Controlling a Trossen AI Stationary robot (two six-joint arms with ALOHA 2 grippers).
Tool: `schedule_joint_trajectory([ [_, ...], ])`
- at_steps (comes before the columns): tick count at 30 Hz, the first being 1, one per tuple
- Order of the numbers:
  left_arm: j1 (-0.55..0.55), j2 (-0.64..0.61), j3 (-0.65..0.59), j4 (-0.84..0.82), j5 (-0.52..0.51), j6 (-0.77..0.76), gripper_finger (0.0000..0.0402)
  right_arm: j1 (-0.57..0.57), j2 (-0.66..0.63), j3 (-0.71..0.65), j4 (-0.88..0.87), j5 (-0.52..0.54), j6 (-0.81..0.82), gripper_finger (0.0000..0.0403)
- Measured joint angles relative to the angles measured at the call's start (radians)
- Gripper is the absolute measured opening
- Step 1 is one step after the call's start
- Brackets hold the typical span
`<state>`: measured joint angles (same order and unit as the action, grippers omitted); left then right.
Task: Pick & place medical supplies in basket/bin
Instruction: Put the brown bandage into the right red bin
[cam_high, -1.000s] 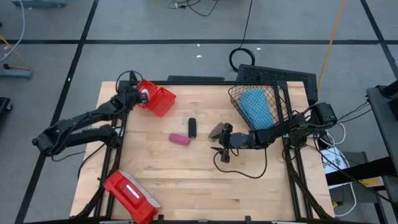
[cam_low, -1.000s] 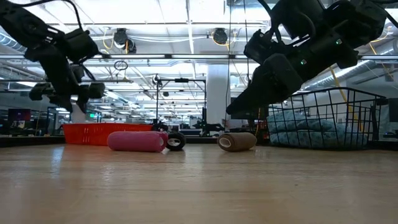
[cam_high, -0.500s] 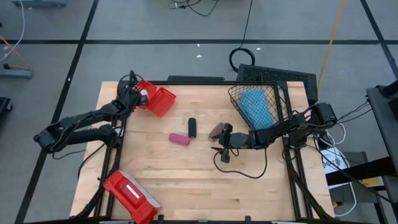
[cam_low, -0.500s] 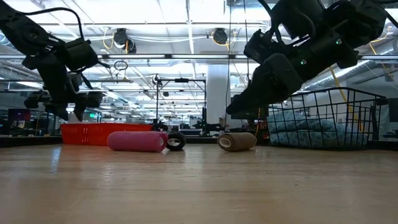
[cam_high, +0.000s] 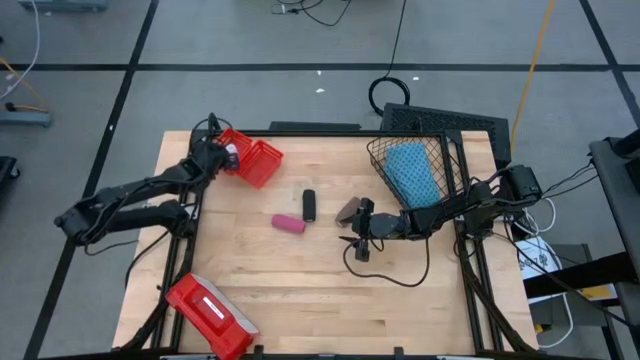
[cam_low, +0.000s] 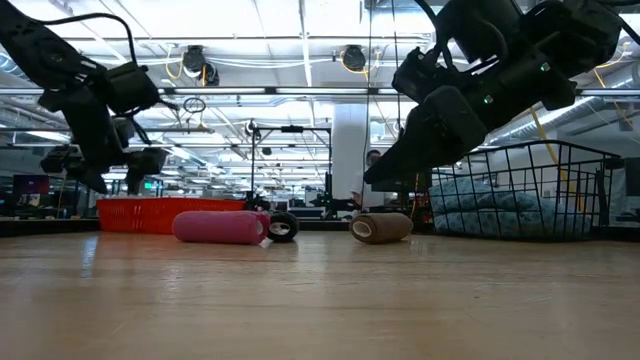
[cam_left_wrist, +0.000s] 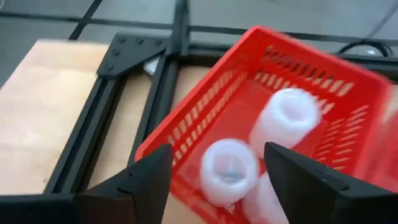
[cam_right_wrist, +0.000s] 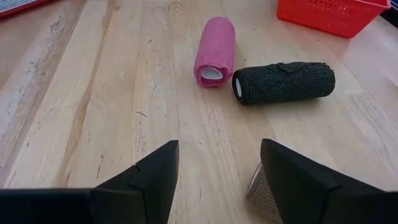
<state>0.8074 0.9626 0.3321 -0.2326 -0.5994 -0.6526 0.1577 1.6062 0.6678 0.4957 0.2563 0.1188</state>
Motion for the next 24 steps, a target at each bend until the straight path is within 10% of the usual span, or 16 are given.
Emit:
schedule_joint_trajectory([
  [18,-0.059,-0.296,0.214,0.074,0.389,0.154,0.0254,-0.039,0.000,0.005,0.005,0.001,-0.059,0.0216],
  [24,-0.132,-0.291,0.214,0.116,0.417,0.155,0.0255,-0.109,0.000,0.182,-0.487,0.000,-0.183,0.0246],
])
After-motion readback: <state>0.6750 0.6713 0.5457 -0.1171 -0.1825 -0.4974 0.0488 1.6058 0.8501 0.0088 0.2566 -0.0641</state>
